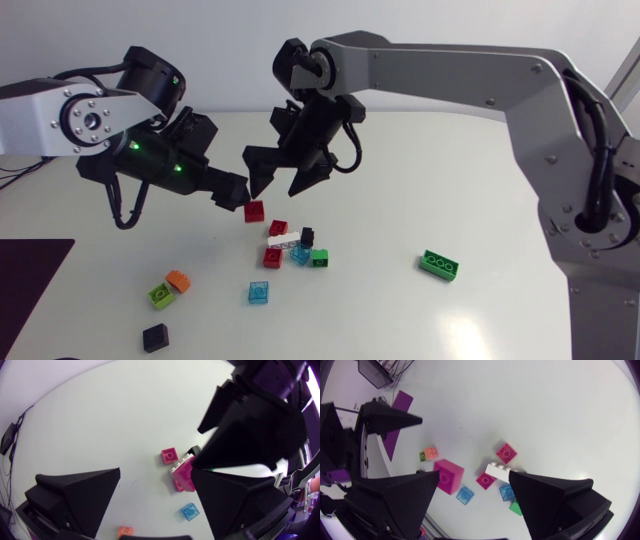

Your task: Sort duplo bricks by size, large to the right and small to the left

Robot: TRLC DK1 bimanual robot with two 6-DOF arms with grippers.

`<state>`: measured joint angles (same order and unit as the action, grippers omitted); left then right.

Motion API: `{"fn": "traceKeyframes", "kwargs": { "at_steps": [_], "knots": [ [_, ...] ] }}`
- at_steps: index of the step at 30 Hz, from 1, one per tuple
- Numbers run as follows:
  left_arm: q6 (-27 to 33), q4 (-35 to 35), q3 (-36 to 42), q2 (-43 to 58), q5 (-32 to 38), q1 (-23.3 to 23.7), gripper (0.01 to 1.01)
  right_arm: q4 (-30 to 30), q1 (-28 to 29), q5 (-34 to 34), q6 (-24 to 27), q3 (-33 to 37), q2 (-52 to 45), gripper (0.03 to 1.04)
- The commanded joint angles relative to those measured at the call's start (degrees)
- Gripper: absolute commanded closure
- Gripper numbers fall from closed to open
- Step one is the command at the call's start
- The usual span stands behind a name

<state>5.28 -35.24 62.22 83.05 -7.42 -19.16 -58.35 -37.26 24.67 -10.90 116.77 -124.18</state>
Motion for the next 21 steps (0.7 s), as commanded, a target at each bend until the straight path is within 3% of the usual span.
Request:
{"fn": "traceKeyframes", "kwargs": {
  "at_steps": [1,11,21],
  "knots": [
    [-0.36,-0.88,0.63,-2.01,-1.46,-0.62,0.044,-0.1,1.75,0.03,-2.02,2.41,-2.65,0.07],
    [0.79,-0.97,0.36,-3.24,-1.37,1.4,0.046,-1.15,2.8,0.21,-1.67,0.39,-0.71,0.07],
    [3.86,0.09,0.8,11.88,-0.14,0.0,0.046,-2.47,11.33,-0.06,-0.97,-2.95,5.35,0.07]
  ]
}}
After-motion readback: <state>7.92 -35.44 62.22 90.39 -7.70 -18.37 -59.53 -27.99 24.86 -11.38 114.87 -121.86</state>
